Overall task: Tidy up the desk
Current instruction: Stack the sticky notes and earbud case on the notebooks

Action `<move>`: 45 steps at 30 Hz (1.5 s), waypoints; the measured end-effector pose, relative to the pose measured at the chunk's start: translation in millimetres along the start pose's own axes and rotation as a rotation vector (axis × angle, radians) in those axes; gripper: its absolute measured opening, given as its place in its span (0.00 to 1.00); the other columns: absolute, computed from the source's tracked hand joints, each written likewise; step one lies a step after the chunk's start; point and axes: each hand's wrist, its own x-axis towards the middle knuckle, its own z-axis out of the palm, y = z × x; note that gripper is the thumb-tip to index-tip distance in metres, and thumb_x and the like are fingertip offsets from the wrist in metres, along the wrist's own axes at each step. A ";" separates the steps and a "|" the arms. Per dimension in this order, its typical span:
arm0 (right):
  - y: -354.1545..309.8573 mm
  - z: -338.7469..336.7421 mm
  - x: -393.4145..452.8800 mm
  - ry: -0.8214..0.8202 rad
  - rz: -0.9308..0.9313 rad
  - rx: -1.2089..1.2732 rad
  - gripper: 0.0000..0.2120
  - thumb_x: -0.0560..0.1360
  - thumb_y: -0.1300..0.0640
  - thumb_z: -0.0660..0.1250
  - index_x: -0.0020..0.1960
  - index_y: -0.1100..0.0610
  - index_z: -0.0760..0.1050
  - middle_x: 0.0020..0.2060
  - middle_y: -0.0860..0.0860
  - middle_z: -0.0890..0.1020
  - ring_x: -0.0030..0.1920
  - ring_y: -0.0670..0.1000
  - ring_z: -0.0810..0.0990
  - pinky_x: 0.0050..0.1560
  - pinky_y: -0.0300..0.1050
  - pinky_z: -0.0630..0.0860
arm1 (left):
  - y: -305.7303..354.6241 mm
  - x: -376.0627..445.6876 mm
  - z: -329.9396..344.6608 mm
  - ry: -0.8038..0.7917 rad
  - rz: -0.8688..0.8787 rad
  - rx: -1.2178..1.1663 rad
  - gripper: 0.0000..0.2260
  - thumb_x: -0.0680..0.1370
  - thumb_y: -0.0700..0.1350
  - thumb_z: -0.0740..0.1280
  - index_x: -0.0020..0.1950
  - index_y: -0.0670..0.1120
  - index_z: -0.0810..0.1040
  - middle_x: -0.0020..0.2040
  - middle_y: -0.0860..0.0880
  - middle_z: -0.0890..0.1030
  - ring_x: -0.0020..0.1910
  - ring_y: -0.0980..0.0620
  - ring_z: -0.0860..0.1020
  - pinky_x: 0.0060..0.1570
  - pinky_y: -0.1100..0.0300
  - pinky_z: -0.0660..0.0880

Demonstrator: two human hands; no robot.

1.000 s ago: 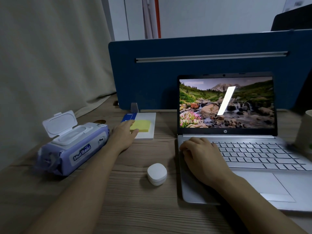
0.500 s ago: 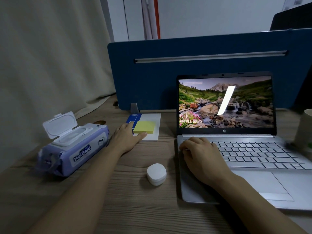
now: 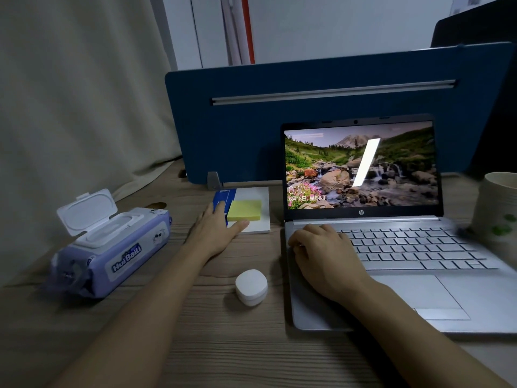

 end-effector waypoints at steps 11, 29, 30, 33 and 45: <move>1.1 0.7 0.5 0.002 -0.005 0.010 0.13 0.80 0.52 0.56 0.59 0.49 0.76 0.58 0.47 0.78 0.61 0.54 0.72 0.60 0.54 0.69 | 2.8 -7.7 -3.6 0.043 0.163 -0.152 0.27 0.75 0.61 0.66 0.69 0.50 0.67 0.67 0.50 0.71 0.60 0.50 0.72 0.55 0.52 0.72; 1.9 -15.4 -14.4 0.019 0.014 0.082 0.13 0.79 0.54 0.60 0.60 0.50 0.78 0.59 0.51 0.79 0.61 0.57 0.74 0.57 0.56 0.72 | 21.0 -117.1 -34.5 -0.047 0.130 -0.485 0.10 0.80 0.55 0.62 0.59 0.57 0.77 0.56 0.61 0.78 0.54 0.64 0.77 0.47 0.68 0.71; 1.3 -16.6 -15.3 0.024 0.018 0.090 0.12 0.79 0.55 0.60 0.60 0.51 0.78 0.59 0.51 0.79 0.60 0.57 0.74 0.57 0.56 0.72 | 22.4 -123.7 -35.6 -0.070 0.130 -0.512 0.11 0.80 0.56 0.62 0.59 0.56 0.78 0.56 0.60 0.80 0.54 0.63 0.78 0.50 0.64 0.73; -2.5 -19.5 -17.4 0.033 0.022 0.107 0.12 0.79 0.55 0.60 0.59 0.51 0.78 0.58 0.51 0.80 0.60 0.57 0.74 0.57 0.58 0.73 | 26.0 -142.3 -40.3 -0.144 0.125 -0.574 0.15 0.77 0.61 0.61 0.59 0.59 0.79 0.55 0.59 0.82 0.56 0.61 0.79 0.56 0.56 0.75; -5.0 -22.4 -23.7 0.031 0.026 0.147 0.12 0.79 0.57 0.60 0.58 0.52 0.79 0.57 0.52 0.80 0.59 0.57 0.75 0.59 0.59 0.73 | 28.4 -164.3 -49.7 -0.324 0.168 -0.476 0.28 0.68 0.53 0.75 0.66 0.67 0.72 0.61 0.62 0.77 0.57 0.66 0.75 0.56 0.61 0.74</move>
